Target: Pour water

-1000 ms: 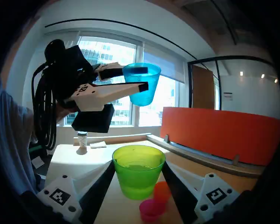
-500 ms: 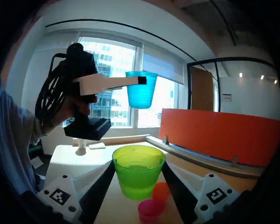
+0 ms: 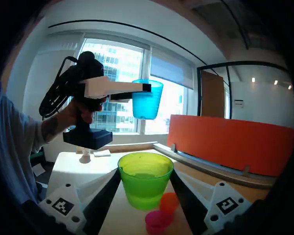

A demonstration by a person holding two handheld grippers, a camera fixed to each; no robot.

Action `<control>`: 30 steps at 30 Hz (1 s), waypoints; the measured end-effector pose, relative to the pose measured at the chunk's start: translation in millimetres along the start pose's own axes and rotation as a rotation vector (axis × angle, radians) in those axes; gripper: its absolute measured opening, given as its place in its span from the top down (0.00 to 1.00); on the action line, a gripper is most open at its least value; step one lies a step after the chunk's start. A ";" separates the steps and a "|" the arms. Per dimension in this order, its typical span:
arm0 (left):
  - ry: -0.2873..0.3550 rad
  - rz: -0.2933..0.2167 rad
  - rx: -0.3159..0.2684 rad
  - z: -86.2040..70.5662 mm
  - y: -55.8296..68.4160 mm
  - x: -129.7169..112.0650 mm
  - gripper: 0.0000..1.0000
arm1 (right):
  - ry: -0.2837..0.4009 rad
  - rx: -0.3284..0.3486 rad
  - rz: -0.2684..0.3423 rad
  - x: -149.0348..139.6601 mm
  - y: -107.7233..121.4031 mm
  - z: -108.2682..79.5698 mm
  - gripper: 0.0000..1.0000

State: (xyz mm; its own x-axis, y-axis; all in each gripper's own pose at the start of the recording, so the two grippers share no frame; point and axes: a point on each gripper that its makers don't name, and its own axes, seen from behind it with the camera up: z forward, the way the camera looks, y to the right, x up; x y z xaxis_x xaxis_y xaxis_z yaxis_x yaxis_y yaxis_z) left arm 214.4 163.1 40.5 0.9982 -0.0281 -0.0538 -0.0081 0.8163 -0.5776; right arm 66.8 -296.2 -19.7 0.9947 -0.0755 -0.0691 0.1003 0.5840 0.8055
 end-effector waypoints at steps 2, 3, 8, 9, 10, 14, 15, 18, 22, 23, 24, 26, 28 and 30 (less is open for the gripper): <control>-0.022 -0.002 -0.004 -1.4 0.2 -3.9 0.13 | 0.000 -0.002 0.003 0.0 1.0 0.2 0.10; -0.032 -0.003 -0.006 -2.1 0.3 -5.7 0.13 | -0.001 -0.003 0.004 0.0 1.4 0.2 0.10; -0.055 -0.026 -0.021 -2.4 1.0 -11.5 0.13 | 0.001 -0.003 0.014 -1.6 2.5 0.7 0.10; -0.058 -0.029 -0.023 -2.4 0.9 -12.5 0.13 | 0.001 -0.002 0.015 -1.9 2.6 0.9 0.10; -0.062 -0.028 -0.024 -2.4 0.3 -14.2 0.13 | 0.000 -0.002 0.015 -2.1 2.6 0.8 0.10; -0.084 -0.018 -0.024 -3.2 -2.6 -23.3 0.13 | -0.004 -0.003 0.014 -3.2 3.5 0.3 0.10; -0.090 -0.015 -0.023 -3.5 -3.5 -25.9 0.13 | -0.005 -0.004 0.014 -3.5 3.9 0.1 0.10; -0.110 -0.003 -0.021 -4.7 -6.1 -35.7 0.12 | -0.009 -0.008 0.018 -4.2 6.2 -1.3 0.10; -0.137 0.009 -0.017 -7.2 -9.5 -50.2 0.12 | -0.021 -0.013 0.028 -7.1 10.4 -4.8 0.10; -0.144 0.012 -0.017 -7.9 -10.0 -54.8 0.13 | -0.024 -0.016 0.029 -7.8 11.9 -6.0 0.10; -0.151 0.015 -0.017 -8.5 -10.5 -59.0 0.13 | -0.026 -0.018 0.031 -8.4 13.3 -7.1 0.10; -0.165 0.026 -0.018 -9.5 -11.9 -67.9 0.13 | -0.030 -0.025 0.032 -9.2 16.5 -10.0 0.10; -0.179 0.036 -0.017 -10.8 -13.1 -77.1 0.13 | -0.034 -0.031 0.035 -10.0 19.6 -12.8 0.10; -0.197 0.047 -0.016 -12.5 -14.3 -87.6 0.13 | -0.039 -0.038 0.039 -11.1 23.1 -15.7 0.10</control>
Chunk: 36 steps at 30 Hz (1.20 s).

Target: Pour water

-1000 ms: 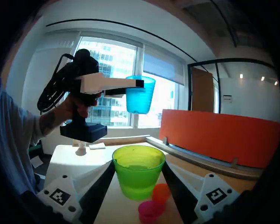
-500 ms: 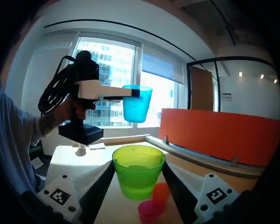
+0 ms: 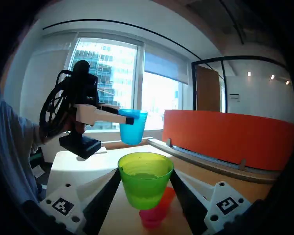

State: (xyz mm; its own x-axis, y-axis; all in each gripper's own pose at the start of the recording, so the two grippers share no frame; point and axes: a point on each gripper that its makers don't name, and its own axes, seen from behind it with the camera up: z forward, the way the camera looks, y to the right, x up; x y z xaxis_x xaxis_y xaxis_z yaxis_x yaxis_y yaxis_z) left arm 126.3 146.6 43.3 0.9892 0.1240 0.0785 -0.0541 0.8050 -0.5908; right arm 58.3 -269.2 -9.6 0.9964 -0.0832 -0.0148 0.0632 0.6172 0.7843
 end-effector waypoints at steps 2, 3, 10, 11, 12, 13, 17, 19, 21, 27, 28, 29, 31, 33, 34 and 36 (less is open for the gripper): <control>-0.017 0.009 -0.002 0.5 0.7 -10.9 0.12 | -0.007 -0.008 0.003 -2.1 4.6 -3.2 0.10; -0.026 0.012 -0.003 0.8 1.1 -16.1 0.12 | -0.011 -0.012 0.004 -3.2 6.8 -4.7 0.10; -0.081 0.022 -0.015 3.4 4.5 -50.5 0.13 | -0.040 -0.045 0.001 -11.2 23.9 -15.7 0.10; -0.087 0.023 -0.017 3.8 5.0 -54.7 0.12 | -0.043 -0.049 0.001 -11.9 26.1 -17.5 0.10; -0.092 0.025 -0.018 4.1 5.5 -58.5 0.12 | -0.046 -0.053 0.001 -12.5 28.1 -19.1 0.10; -0.097 0.028 -0.019 4.3 6.1 -62.1 0.13 | -0.049 -0.056 0.001 -13.4 29.9 -20.5 0.10; -0.122 0.040 -0.025 4.8 9.5 -77.9 0.12 | -0.062 -0.071 0.002 -17.2 37.8 -26.3 0.10; -0.134 0.042 -0.030 4.8 11.6 -85.0 0.12 | -0.066 -0.078 0.002 -18.5 41.4 -28.9 0.10; -0.146 0.041 -0.037 4.9 14.0 -92.2 0.12 | -0.070 -0.084 0.002 -19.5 45.0 -31.5 0.10; -0.178 0.029 -0.048 7.0 15.6 -109.1 0.12 | -0.097 -0.088 -0.003 -26.4 50.5 -39.2 0.10; -0.184 0.030 -0.050 7.4 15.9 -111.7 0.12 | -0.104 -0.087 -0.004 -28.1 51.0 -40.0 0.10; -0.191 0.031 -0.051 7.8 16.2 -114.6 0.12 | -0.111 -0.087 -0.005 -30.0 51.5 -40.8 0.10; -0.205 0.033 -0.056 8.7 17.5 -120.4 0.12 | -0.125 -0.085 -0.005 -33.5 52.4 -42.2 0.10; -0.222 0.036 -0.062 9.8 19.6 -127.3 0.12 | -0.139 -0.082 -0.004 -37.6 53.4 -43.4 0.10; -0.228 0.037 -0.065 10.2 20.5 -130.3 0.12 | -0.146 -0.081 -0.001 -39.9 54.0 -43.8 0.10; -0.242 0.041 -0.072 10.9 22.4 -136.8 0.12 | -0.160 -0.078 0.004 -44.7 55.4 -44.6 0.10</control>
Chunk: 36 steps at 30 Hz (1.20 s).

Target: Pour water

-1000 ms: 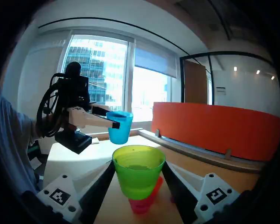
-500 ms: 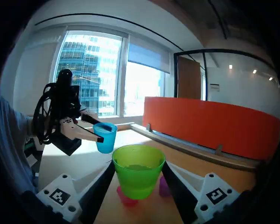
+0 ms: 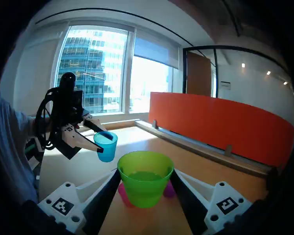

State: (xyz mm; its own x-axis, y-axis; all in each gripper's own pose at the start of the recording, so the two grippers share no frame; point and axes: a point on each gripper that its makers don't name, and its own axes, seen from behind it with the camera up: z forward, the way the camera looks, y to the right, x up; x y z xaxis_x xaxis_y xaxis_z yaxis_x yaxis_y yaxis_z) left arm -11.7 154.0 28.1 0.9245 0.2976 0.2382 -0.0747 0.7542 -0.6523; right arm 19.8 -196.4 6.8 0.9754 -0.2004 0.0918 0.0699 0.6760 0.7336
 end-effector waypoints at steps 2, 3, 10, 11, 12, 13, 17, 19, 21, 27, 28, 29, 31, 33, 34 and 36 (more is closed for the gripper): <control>-0.016 0.001 -0.007 2.4 2.2 -7.1 0.12 | -0.018 0.001 0.004 -6.4 1.8 0.4 0.10; -0.023 0.001 -0.010 3.6 3.3 -10.4 0.12 | -0.026 0.002 0.006 -9.5 2.6 0.5 0.10; -0.074 0.004 -0.024 11.9 7.0 -32.5 0.12 | -0.085 0.013 0.001 -29.2 5.0 2.4 0.10; -0.081 0.005 -0.028 12.9 7.8 -35.7 0.13 | -0.094 0.015 0.000 -32.5 5.3 2.5 0.10; -0.088 0.006 -0.031 13.9 8.5 -38.6 0.12 | -0.101 0.017 0.000 -35.3 5.6 2.7 0.10; -0.093 0.008 -0.034 14.7 9.3 -41.2 0.12 | -0.109 0.018 0.000 -38.1 6.0 2.9 0.10; -0.121 0.018 -0.048 18.2 12.0 -52.6 0.12 | -0.143 0.026 -0.002 -50.1 7.3 3.9 0.10; -0.136 0.023 -0.054 20.0 12.5 -58.0 0.12 | -0.158 0.029 -0.002 -55.7 7.9 4.7 0.10; -0.151 0.027 -0.059 22.0 12.5 -63.7 0.13 | -0.173 0.032 -0.003 -61.5 8.7 5.6 0.10; -0.191 0.035 -0.079 27.5 14.9 -77.4 0.12 | -0.209 0.034 0.002 -75.8 10.6 11.0 0.10; -0.198 0.036 -0.081 28.7 15.3 -80.1 0.12 | -0.214 0.037 0.002 -77.8 10.2 11.7 0.10; -0.205 0.037 -0.083 30.1 15.7 -83.2 0.12 | -0.219 0.039 0.003 -80.1 9.8 12.6 0.10; -0.216 0.040 -0.086 32.5 16.1 -88.0 0.12 | -0.229 0.043 0.003 -84.2 9.2 14.0 0.10; -0.226 0.043 -0.086 35.0 16.2 -92.5 0.13 | -0.239 0.046 0.004 -88.8 8.9 15.4 0.10; -0.230 0.043 -0.087 36.1 16.3 -94.3 0.12 | -0.244 0.047 0.004 -91.0 8.9 15.9 0.10; -0.237 0.044 -0.089 38.3 16.6 -98.0 0.12 | -0.253 0.048 0.004 -95.5 8.9 17.0 0.10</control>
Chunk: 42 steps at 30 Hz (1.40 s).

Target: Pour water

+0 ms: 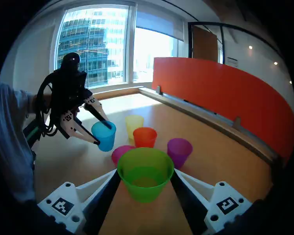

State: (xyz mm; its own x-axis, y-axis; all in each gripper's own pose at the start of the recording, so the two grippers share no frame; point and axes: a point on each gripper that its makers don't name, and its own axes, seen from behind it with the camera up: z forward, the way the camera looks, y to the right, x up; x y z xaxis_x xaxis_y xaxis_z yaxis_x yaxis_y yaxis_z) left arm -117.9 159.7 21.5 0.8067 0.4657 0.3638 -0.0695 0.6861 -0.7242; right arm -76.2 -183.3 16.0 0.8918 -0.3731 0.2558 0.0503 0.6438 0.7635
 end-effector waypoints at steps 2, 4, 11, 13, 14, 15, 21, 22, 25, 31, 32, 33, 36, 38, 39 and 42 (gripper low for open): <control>-0.005 -0.004 -0.003 3.0 0.3 -2.7 0.12 | -0.007 0.000 0.000 -3.6 0.0 1.8 0.10; -0.009 -0.008 -0.006 5.7 0.5 -5.3 0.12 | -0.012 0.001 0.001 -6.4 0.1 3.4 0.10; -0.021 -0.012 -0.013 13.0 0.1 -12.8 0.12 | -0.023 -0.001 0.005 -13.7 1.2 6.8 0.10; -0.023 -0.013 -0.013 14.6 -0.2 -14.5 0.12 | -0.024 -0.002 0.007 -15.0 1.9 7.4 0.10; -0.024 -0.014 -0.013 15.6 -0.4 -15.4 0.12 | -0.025 -0.003 0.008 -15.5 2.2 7.8 0.10; -0.024 -0.014 -0.013 16.4 -0.6 -16.2 0.12 | -0.025 -0.004 0.008 -15.9 2.6 8.1 0.10; -0.019 -0.029 -0.013 16.5 -2.4 -17.8 0.12 | -0.028 -0.007 0.013 -18.9 3.5 10.5 0.10; -0.022 -0.029 -0.013 16.4 -2.5 -19.5 0.12 | -0.029 -0.008 0.012 -19.5 3.6 10.9 0.10; -0.032 -0.026 -0.011 16.2 -3.0 -24.6 0.12 | -0.032 -0.010 0.011 -21.1 3.5 12.4 0.10; -0.050 -0.023 -0.005 15.7 -3.8 -31.4 0.11 | -0.034 -0.007 0.013 -22.9 1.8 16.7 0.10; -0.051 -0.024 -0.002 15.6 -4.3 -32.0 0.10 | -0.034 -0.008 0.013 -23.5 1.7 17.6 0.10; -0.052 -0.025 0.000 15.4 -4.8 -32.6 0.09 | -0.035 -0.008 0.013 -24.1 1.6 18.3 0.10; -0.064 -0.026 0.011 14.2 -7.2 -36.3 0.08 | -0.043 -0.011 0.014 -28.9 1.4 21.0 0.10; -0.069 -0.027 0.016 13.2 -7.6 -39.2 0.07 | -0.047 -0.012 0.015 -32.3 1.1 23.1 0.10; -0.072 -0.028 0.018 12.7 -7.8 -40.5 0.07 | -0.049 -0.012 0.015 -34.0 0.9 24.0 0.10; -0.074 -0.035 0.017 10.6 -6.3 -44.1 0.07 | -0.057 -0.014 0.015 -40.0 1.0 26.9 0.10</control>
State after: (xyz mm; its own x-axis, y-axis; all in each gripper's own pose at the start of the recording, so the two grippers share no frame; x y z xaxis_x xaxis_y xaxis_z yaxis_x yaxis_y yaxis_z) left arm -159.2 140.8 16.2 0.7630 0.4810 0.4318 -0.0521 0.7116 -0.7006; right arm -123.9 -185.7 22.6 0.8657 -0.4002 0.3007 0.0436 0.6587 0.7511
